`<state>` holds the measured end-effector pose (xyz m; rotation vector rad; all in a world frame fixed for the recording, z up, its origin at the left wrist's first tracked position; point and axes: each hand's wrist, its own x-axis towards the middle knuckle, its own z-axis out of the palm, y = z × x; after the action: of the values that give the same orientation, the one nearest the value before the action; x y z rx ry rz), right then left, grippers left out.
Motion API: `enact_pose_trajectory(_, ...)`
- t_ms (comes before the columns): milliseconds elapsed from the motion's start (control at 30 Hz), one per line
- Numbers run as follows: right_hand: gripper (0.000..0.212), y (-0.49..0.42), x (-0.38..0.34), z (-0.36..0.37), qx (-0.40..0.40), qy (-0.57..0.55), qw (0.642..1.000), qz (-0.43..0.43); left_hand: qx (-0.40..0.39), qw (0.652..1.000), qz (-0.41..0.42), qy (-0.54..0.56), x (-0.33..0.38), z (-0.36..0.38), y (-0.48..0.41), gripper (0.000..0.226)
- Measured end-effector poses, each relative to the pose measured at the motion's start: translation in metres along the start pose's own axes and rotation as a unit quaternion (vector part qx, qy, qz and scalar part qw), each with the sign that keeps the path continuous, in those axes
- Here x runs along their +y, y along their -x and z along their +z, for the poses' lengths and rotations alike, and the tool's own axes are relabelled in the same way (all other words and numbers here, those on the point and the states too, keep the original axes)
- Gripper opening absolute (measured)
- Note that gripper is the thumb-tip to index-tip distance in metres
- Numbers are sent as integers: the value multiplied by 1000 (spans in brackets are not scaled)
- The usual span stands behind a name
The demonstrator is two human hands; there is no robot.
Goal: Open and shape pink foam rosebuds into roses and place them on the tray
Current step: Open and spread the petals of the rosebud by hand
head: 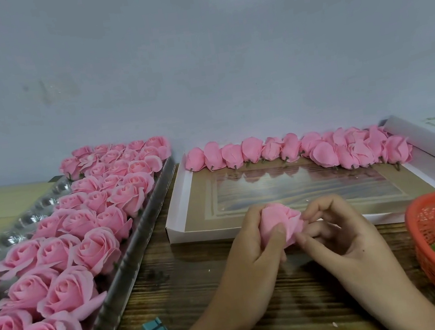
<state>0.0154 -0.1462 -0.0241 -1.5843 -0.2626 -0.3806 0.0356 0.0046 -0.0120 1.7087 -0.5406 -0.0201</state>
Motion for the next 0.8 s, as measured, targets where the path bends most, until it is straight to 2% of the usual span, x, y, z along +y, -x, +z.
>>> enact_pose_trajectory(500,24,-2,3,0,6,-78,997,19,2,999,25,-44,-1,3,-2,16)
enact_pose_trajectory(800,19,-2,2,1,-14,-90,996,11,-13,999,34,-10,-4,3,-2,13)
